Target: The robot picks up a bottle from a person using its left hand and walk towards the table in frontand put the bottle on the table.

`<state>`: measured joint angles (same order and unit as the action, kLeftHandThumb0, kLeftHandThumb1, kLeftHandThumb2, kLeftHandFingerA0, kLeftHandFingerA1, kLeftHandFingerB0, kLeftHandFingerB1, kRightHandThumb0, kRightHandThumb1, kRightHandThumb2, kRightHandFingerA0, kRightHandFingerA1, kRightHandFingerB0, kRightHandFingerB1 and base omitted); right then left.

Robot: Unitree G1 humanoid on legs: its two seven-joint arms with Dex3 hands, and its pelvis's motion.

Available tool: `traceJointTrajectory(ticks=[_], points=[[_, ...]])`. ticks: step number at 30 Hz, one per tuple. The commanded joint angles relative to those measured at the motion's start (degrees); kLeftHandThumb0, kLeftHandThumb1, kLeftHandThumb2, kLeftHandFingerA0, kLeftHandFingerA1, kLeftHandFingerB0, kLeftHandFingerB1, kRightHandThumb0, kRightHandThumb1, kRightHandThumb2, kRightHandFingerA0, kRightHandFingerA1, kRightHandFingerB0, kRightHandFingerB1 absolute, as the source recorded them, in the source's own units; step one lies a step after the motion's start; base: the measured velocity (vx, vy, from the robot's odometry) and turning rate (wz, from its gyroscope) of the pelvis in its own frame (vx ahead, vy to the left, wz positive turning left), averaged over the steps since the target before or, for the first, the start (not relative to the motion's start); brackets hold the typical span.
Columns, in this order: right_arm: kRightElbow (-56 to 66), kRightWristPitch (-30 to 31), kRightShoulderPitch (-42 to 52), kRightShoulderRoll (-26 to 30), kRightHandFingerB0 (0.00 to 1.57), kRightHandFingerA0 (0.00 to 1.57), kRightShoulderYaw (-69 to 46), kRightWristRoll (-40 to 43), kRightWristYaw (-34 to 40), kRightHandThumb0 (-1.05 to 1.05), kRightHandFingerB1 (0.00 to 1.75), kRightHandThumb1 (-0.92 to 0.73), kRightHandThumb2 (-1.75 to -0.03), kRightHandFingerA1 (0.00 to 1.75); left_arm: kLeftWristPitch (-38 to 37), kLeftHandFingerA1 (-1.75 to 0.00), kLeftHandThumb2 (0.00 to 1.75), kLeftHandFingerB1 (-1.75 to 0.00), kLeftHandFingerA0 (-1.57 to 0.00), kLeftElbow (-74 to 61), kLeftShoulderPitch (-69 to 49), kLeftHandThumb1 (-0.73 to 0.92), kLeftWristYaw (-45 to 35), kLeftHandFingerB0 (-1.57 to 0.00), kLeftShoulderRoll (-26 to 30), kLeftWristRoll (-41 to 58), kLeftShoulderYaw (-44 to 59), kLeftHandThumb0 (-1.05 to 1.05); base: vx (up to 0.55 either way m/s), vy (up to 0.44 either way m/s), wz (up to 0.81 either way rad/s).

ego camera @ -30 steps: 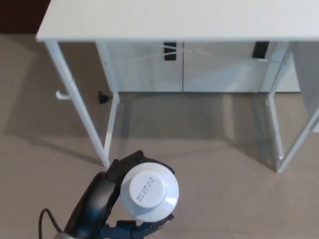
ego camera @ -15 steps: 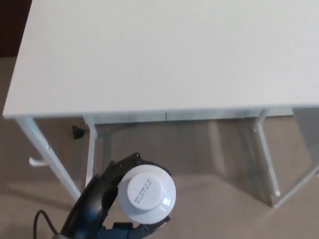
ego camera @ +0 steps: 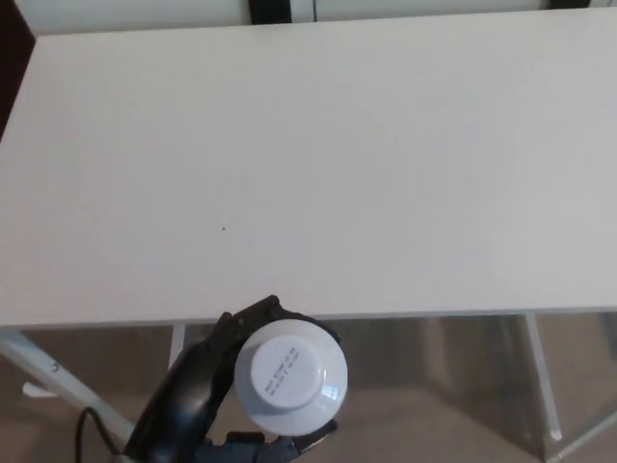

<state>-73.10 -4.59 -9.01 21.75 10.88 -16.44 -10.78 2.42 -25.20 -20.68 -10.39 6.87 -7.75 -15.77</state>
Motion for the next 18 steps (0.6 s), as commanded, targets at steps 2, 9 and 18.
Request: traceJointTrajectory(ticks=[2,9,18], points=[[-0.16,0.19,1.16,0.23,0.54,0.66,-0.21,0.0,-0.34,-0.33,0.39,-0.68,-0.59,0.44,-0.1,-1.45,0.78,-1.2,-0.99,-2.65,-1.52,0.77,-0.42,-0.74,0.73,1.08,0.32,-0.21,-0.02,0.059,-0.08],[-0.18,0.03,1.35,0.26,0.54,0.65,-0.31,-0.09,-0.48,-0.33,0.4,-0.68,-0.61,0.45,-0.39,-1.44,0.81,-1.18,-0.98,-7.89,-2.26,0.75,-1.25,-0.75,0.89,2.11,0.23,-0.2,0.0,0.194,0.07],[-0.12,-0.06,1.4,0.31,0.54,0.65,-0.73,-0.07,-0.44,-0.34,0.39,-0.69,-0.59,0.44,7.37,-1.39,0.78,-1.16,-1.02,-18.67,0.69,0.79,-1.63,-0.76,0.62,2.54,1.39,-0.18,0.04,0.004,0.02]])
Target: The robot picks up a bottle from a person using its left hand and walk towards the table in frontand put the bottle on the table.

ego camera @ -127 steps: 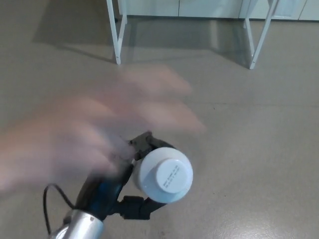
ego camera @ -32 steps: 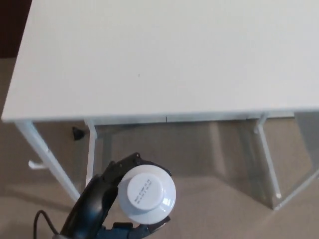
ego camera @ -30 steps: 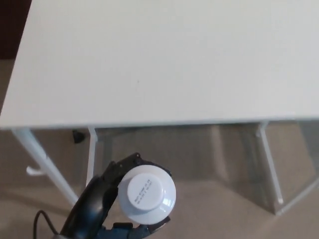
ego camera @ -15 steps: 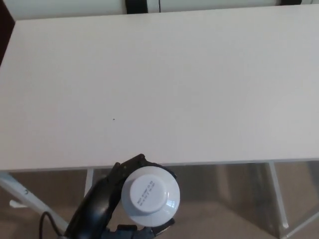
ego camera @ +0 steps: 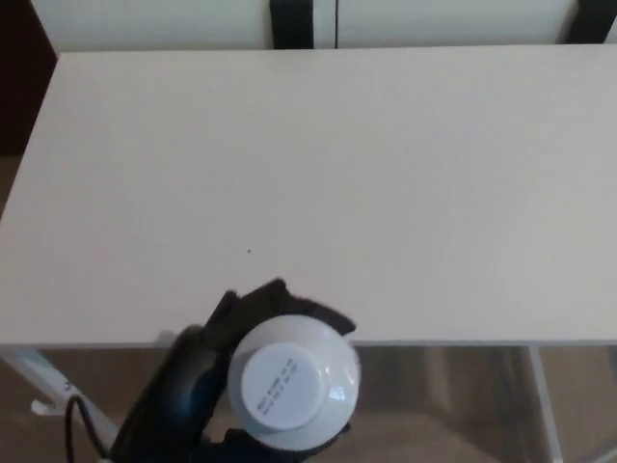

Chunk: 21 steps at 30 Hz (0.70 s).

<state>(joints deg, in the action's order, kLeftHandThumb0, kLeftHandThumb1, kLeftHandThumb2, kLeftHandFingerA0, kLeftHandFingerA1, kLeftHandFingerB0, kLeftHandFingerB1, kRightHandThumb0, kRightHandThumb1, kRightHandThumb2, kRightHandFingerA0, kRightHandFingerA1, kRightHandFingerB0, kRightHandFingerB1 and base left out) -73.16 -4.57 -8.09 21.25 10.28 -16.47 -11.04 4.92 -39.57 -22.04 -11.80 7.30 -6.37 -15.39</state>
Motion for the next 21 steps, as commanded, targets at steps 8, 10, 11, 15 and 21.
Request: traceJointTrajectory(ticks=[8,10,11,15,21], points=[[-0.06,0.15,0.18,0.72,0.54,0.64,0.0,-0.13,-0.42,-0.33,0.4,-0.68,-0.6,0.45,12.44,-1.37,0.77,-1.16,-1.03,-3.6,15.12,0.77,-0.46,-0.77,-0.07,2.73,6.53,-0.19,0.0,0.0,0.0],[-0.15,0.17,0.0,0.7,0.54,0.65,0.35,-0.47,-0.46,-0.33,0.4,-0.68,-0.61,0.45,14.37,-1.41,0.84,-1.18,-1.02,-0.84,20.08,0.74,-0.35,-0.77,-0.31,2.8,7.52,-0.18,0.0,0.0,0.0],[-0.13,0.08,-0.05,0.63,0.54,0.64,0.33,-0.39,-0.55,-0.32,0.4,-0.67,-0.6,0.45,15.53,-1.43,0.87,-1.19,-1.0,0.37,22.11,0.73,-0.24,-0.77,-0.6,3.16,7.94,-0.16,0.0,0.0,0.0],[-0.08,0.23,-0.26,0.69,0.54,0.65,0.52,-0.47,-0.6,-0.32,0.4,-0.68,-0.6,0.46,17.13,-1.44,0.85,-1.18,-1.02,5.72,28.65,0.74,0.11,-0.79,-0.9,2.92,8.71,-0.16,0.0,0.0,0.0],[0.31,0.46,-0.97,0.47,0.53,0.61,0.01,0.09,-1.3,-0.33,0.4,-0.69,-0.6,0.44,19.77,-1.38,0.77,-1.16,-1.05,23.14,43.63,0.78,2.11,-0.82,-2.49,0.25,7.75,-0.11,0.0,0.0,0.0]])
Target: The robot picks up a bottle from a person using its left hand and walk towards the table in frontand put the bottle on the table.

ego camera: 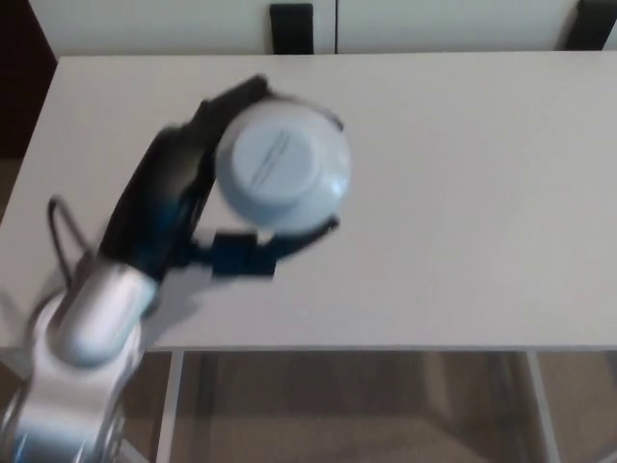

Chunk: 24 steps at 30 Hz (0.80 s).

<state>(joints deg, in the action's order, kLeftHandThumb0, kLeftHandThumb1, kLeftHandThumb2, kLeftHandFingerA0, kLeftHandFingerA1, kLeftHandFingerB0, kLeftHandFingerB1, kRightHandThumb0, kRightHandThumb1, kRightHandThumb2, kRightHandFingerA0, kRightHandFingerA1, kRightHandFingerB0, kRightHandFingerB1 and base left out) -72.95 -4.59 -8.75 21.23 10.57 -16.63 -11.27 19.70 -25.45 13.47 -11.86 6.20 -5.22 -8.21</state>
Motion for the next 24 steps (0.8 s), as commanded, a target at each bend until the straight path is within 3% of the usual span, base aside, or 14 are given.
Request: traceJointTrajectory(ticks=[1,4,10,16,17,19,20,24], points=[[0.1,0.49,-0.31,0.49,0.53,0.61,-0.28,0.25,-1.07,-0.33,0.4,-0.69,-0.6,0.44,4.9,-1.38,0.77,-1.16,-1.05,9.36,8.35,0.78,2.17,-0.82,-1.43,-0.92,0.62,-0.11,0.0,0.0,0.0],[0.12,-0.12,-0.86,0.41,0.51,0.6,0.51,-0.42,-1.89,-0.32,0.39,-0.7,-0.61,0.44,5.95,-1.35,0.79,-1.11,-1.06,22.96,16.34,0.72,1.94,-0.87,-3.11,-2.52,-2.04,-0.1,0.0,0.0,0.0],[0.34,-0.72,-1.36,0.63,0.54,0.64,0.96,-0.9,-1.93,-0.33,0.4,-0.7,-0.61,0.46,3.35,-1.38,0.86,-1.13,-1.01,35.17,19.08,0.68,2.63,-0.86,-8.53,-0.21,-2.2,-0.09,0.0,0.0,0.0],[0.48,-0.59,-1.54,0.46,0.54,0.65,0.98,-0.86,-2.04,-0.32,0.4,-0.7,-0.61,0.46,2.48,-1.38,0.84,-1.12,-1.03,37.65,19.35,0.7,2.76,-0.87,-10.09,-0.4,-1.75,-0.08,0.0,0.0,0.0],[0.58,-0.81,-1.97,0.4,0.53,0.63,1.39,-1.3,-2.09,-0.32,0.4,-0.72,-0.62,0.46,3.65,-1.3,0.69,-0.96,-1.03,37.5,17.95,0.76,3.6,-0.88,-10.54,-2.81,-4.49,-0.12,0.0,0.0,0.0],[0.58,-0.84,-2.03,0.39,0.53,0.63,1.43,-1.37,-2.11,-0.32,0.4,-0.72,-0.62,0.46,3.74,-1.3,0.69,-0.96,-1.03,37.56,17.82,0.76,3.79,-0.88,-10.58,-3.07,-4.86,-0.12,0.0,0.0,0.0],[0.76,-0.91,-2.34,0.35,0.52,0.63,1.71,-1.6,-2.29,-0.3,0.4,-0.71,-0.61,0.46,3.7,-1.38,0.79,-1.13,-1.03,37.86,16.05,0.75,3.59,-0.85,-11.82,-2.18,-5.53,-0.09,0.0,0.0,0.0],[0.35,-1.31,-2.39,0.39,0.53,0.65,2.11,-1.77,-1.99,-0.31,0.4,-0.71,-0.61,0.46,2.08,-1.41,0.8,-1.16,-1.03,38.21,14.36,0.74,3.37,-0.85,-12.19,-1.93,-6.58,-0.08,0.0,0.0,0.0]])
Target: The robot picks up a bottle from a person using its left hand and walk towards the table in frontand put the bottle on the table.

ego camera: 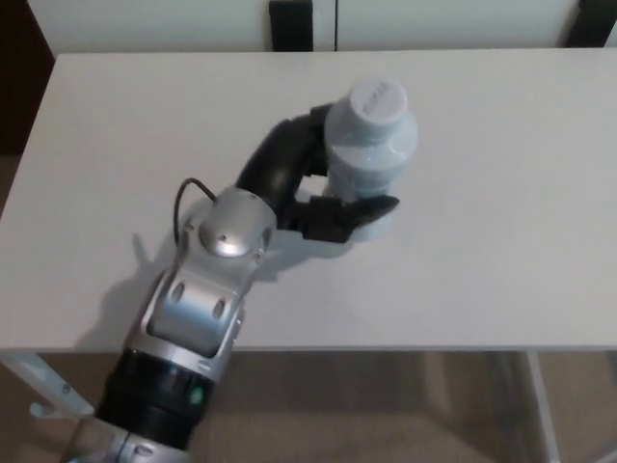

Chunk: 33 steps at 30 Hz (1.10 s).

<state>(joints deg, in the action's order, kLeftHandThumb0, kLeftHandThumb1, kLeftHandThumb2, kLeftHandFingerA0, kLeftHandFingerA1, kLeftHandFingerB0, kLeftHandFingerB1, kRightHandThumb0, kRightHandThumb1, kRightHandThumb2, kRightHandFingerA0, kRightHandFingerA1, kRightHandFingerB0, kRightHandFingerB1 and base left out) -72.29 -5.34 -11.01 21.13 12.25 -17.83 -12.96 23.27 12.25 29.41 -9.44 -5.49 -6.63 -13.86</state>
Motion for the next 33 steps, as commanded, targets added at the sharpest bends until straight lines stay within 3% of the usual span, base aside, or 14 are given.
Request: traceJointTrajectory(ticks=[1,4,12,13,16,17,18,19,33], points=[[-0.34,-0.58,-0.13,0.5,0.53,0.65,0.46,-0.55,-0.3,-0.31,0.4,-0.71,-0.61,0.46,-1.5,-1.41,0.8,-1.16,-1.03,0.48,-1.6,0.74,0.98,-0.85,-0.5,-0.51,-0.97,-0.08,0.0,0.0,0.0],[-0.31,-0.5,-0.19,0.31,0.51,0.64,0.78,-0.64,-0.73,-0.32,0.39,-0.69,-0.61,0.46,-2.59,-1.32,0.82,-1.1,-1.1,-0.32,-5.16,0.71,0.4,-0.88,-0.74,-0.15,-2.22,-0.08,0.0,0.0,0.0],[-0.23,-0.76,0.16,0.18,0.53,0.65,1.04,-0.67,-0.4,-0.34,0.4,-0.71,-0.61,0.47,-2.6,-1.31,0.79,-1.03,-1.03,-0.94,-7.76,0.75,0.91,-0.86,-0.58,-0.36,-2.95,-0.09,0.0,0.0,0.0],[-0.15,-0.89,-0.06,0.2,0.52,0.63,1.31,-0.93,-0.42,-0.34,0.4,-0.71,-0.61,0.46,-2.89,-0.66,0.61,-0.38,-0.85,-1.1,-7.59,0.69,0.56,-0.56,0.29,-1.25,-3.74,-0.36,0.0,0.0,0.0],[-0.13,-0.96,-0.16,0.22,0.52,0.63,1.5,-0.99,-0.41,-0.34,0.4,-0.71,-0.61,0.46,-3.05,-0.66,0.61,-0.38,-0.85,-1.2,-7.53,0.69,0.5,-0.56,0.78,-1.51,-4.2,-0.36,0.0,0.0,0.0],[-0.04,-0.83,-0.16,0.19,0.54,0.67,1.45,-0.87,-0.52,-0.33,0.4,-0.71,-0.61,0.48,-4.38,0.0,0.86,-0.03,0.0,-0.94,-7.4,0.5,-1.72,0.0,2.4,-1.73,-5.26,-0.84,0.0,0.0,0.0],[0.1,-0.63,-0.15,0.14,0.54,0.67,1.37,-0.71,-0.7,-0.33,0.4,-0.71,-0.61,0.48,-6.34,0.0,0.86,-0.03,0.0,-0.55,-7.19,0.5,-5.03,0.0,4.86,-2.02,-6.89,-0.84,0.0,0.0,0.0],[-0.06,-1.02,-0.17,0.22,0.53,0.66,1.73,-1.09,-0.65,-0.33,0.4,-0.71,-0.61,0.47,-5.38,0.0,0.59,0.0,0.0,-0.94,-7.35,0.57,-5.23,0.0,5.01,-1.39,-6.76,-0.81,0.0,0.0,0.0],[-0.35,-1.54,0.43,-0.14,0.52,0.63,2.31,-1.41,0.07,-0.33,0.41,-0.71,-0.61,0.47,-7.75,0.0,0.58,0.0,0.0,-2.33,-7.9,0.54,-6.72,0.0,9.15,-0.18,-6.87,-0.88,0.0,0.0,0.0]])
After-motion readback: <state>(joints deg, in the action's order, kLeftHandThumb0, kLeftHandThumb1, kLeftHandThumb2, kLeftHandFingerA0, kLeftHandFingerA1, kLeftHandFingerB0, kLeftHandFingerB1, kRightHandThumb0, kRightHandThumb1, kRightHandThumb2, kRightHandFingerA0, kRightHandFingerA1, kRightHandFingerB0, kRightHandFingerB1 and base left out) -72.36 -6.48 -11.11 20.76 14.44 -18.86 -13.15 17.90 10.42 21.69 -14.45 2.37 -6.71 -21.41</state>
